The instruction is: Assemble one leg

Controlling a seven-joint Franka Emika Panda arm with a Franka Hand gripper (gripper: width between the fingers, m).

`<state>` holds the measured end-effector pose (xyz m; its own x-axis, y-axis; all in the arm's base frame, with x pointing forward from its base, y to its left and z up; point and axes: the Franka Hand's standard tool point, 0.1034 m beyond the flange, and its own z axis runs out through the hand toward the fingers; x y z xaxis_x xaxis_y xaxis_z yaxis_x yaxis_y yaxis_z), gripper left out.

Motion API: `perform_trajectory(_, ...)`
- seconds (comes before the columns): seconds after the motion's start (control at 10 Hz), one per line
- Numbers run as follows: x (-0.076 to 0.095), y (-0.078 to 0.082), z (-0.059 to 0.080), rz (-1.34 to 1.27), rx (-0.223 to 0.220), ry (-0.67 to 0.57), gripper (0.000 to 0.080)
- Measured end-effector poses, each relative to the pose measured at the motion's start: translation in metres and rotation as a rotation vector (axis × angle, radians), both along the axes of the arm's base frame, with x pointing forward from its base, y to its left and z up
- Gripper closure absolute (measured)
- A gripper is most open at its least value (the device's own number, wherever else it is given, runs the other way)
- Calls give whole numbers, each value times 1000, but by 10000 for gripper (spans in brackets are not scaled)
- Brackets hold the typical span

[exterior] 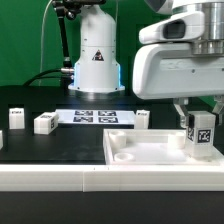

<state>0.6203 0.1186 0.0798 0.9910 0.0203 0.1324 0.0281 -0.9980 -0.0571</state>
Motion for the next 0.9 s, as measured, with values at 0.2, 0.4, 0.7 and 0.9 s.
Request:
perform_trajectory(0.2, 0, -1, -1, -231, 33, 10, 509)
perform_trajectory(0.4, 1, -3, -1, -546, 73, 20, 508)
perform_trajectory(0.7, 1, -3, -1, -794, 93, 33, 507)
perform_trajectory(0.9, 1, -4, -1, -812, 98, 43, 507)
